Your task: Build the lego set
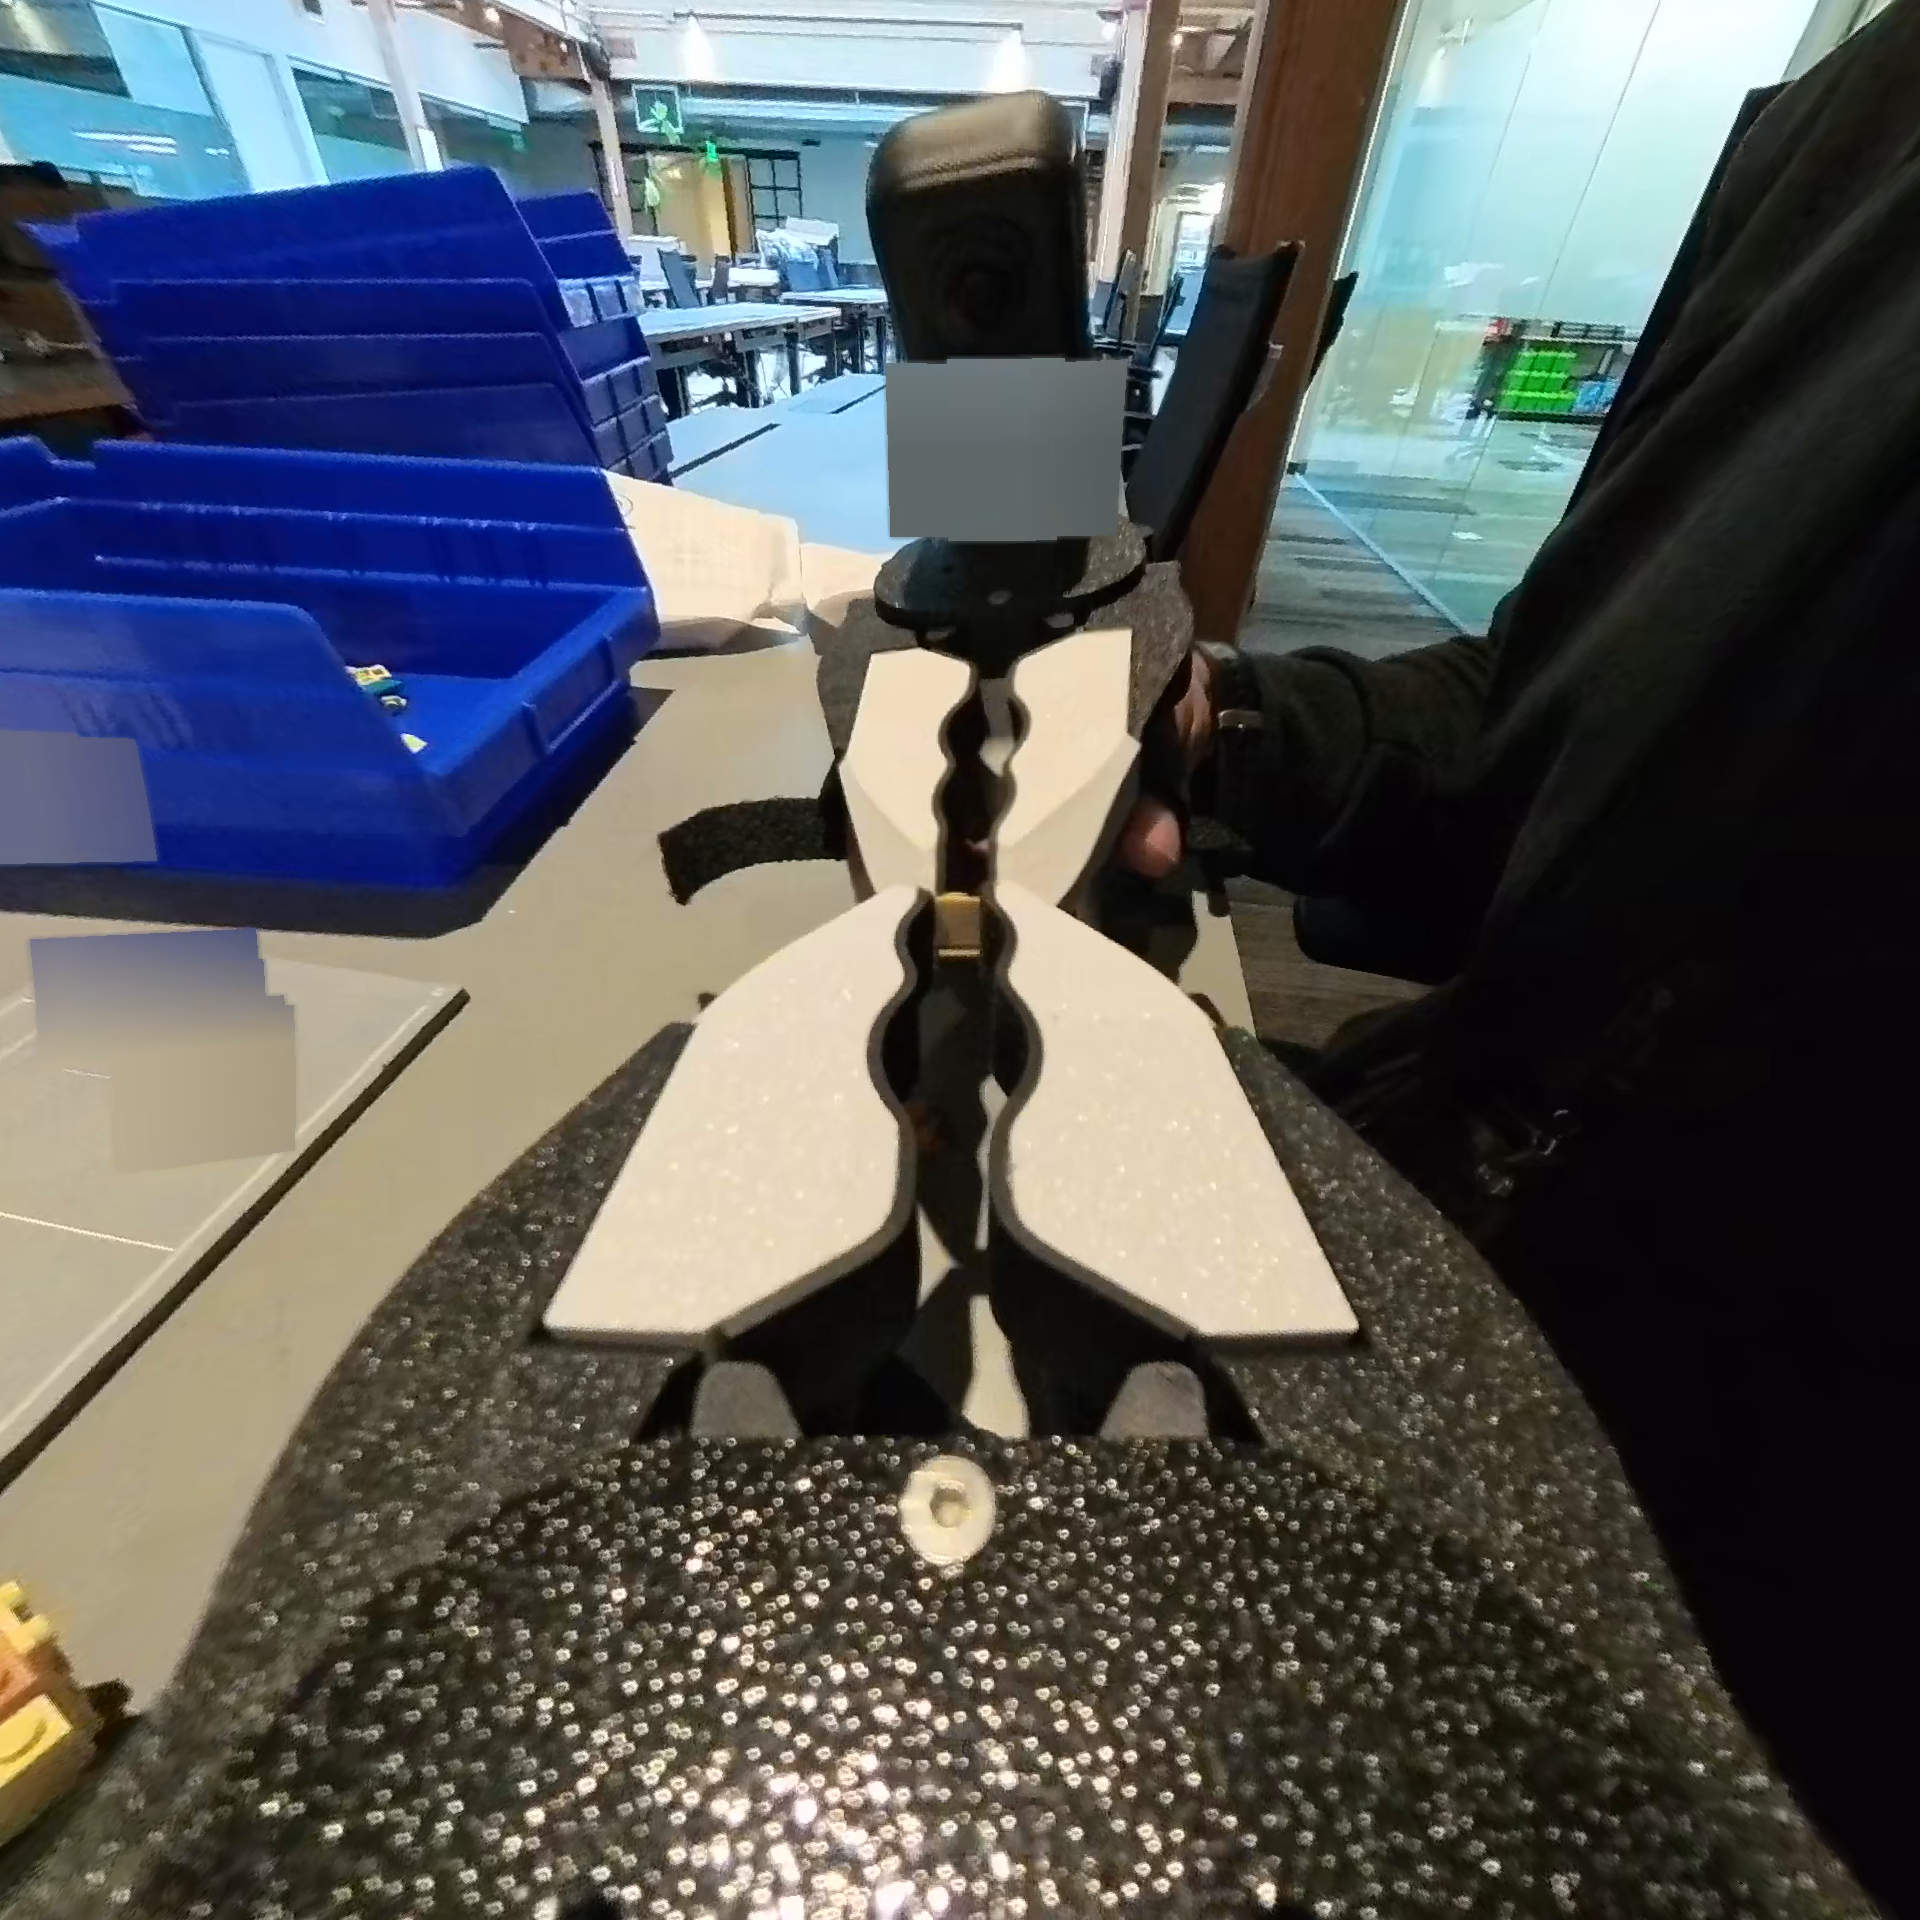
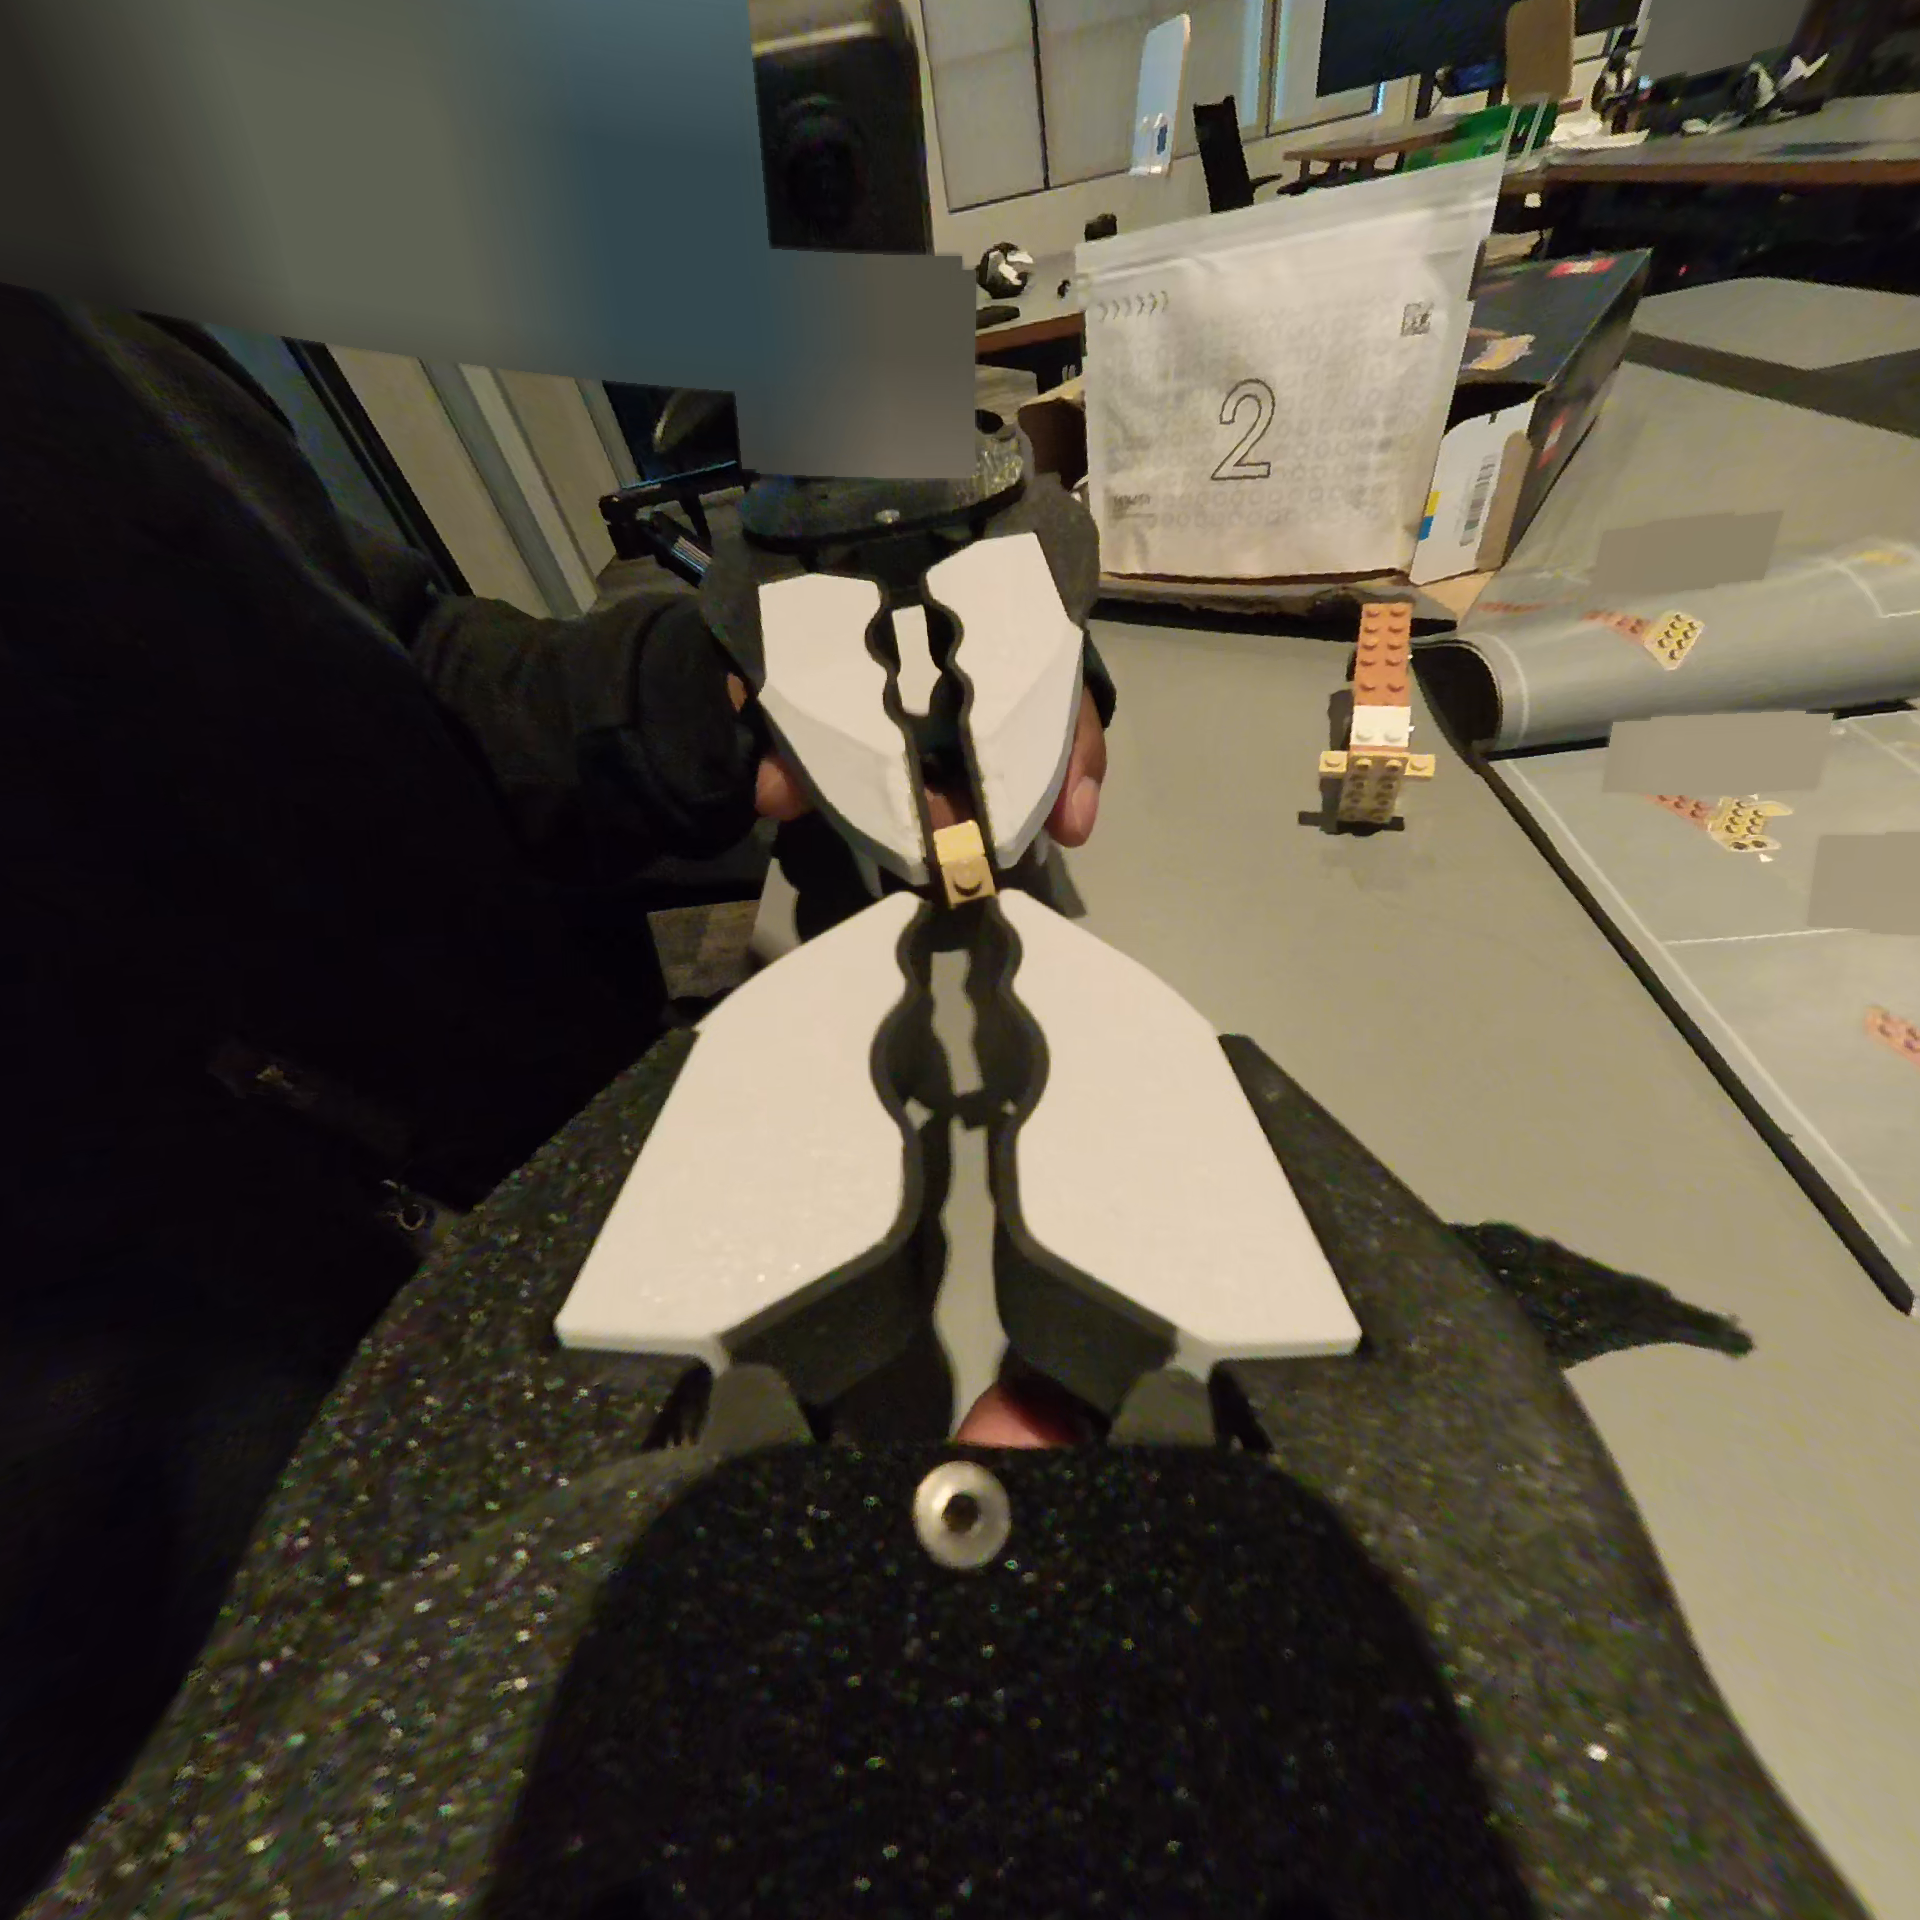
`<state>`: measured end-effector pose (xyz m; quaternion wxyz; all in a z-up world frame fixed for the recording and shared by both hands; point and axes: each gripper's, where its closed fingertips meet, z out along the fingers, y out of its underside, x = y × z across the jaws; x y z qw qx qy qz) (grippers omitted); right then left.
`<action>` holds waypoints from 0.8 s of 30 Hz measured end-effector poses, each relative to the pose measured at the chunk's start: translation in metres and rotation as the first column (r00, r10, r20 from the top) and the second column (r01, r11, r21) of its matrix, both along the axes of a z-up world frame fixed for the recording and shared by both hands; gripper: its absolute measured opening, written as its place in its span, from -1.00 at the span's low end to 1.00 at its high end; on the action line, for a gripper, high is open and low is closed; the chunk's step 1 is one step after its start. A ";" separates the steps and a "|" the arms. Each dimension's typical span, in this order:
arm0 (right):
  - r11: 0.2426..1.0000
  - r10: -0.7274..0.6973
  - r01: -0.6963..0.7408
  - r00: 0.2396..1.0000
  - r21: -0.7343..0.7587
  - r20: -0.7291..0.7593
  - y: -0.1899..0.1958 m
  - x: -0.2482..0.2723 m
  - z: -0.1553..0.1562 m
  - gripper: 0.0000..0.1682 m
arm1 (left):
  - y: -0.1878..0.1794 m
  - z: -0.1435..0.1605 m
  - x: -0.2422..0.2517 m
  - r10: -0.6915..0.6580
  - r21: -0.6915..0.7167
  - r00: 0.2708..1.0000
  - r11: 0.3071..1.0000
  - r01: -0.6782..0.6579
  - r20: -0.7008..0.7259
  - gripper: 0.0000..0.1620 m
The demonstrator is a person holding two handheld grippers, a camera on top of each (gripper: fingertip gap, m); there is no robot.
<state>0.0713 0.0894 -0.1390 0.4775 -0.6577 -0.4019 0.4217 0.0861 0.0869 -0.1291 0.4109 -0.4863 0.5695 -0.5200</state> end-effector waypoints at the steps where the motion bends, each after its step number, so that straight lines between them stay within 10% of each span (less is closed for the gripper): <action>1: 1.000 0.004 -0.004 1.000 0.004 -0.006 -0.001 0.000 0.001 -0.89 | 0.000 0.001 0.000 0.000 -0.002 1.000 1.000 0.000 0.008 -0.91; 14: 1.000 0.007 -0.007 1.000 0.013 0.023 -0.002 0.000 0.000 -0.91 | -0.002 0.000 0.000 0.004 -0.006 1.000 1.000 -0.004 0.001 -0.86; 24: 0.997 0.027 -0.058 0.898 0.059 0.439 -0.005 0.007 -0.035 -0.91 | -0.005 -0.028 -0.002 0.017 0.157 0.972 0.987 0.021 -0.236 -0.85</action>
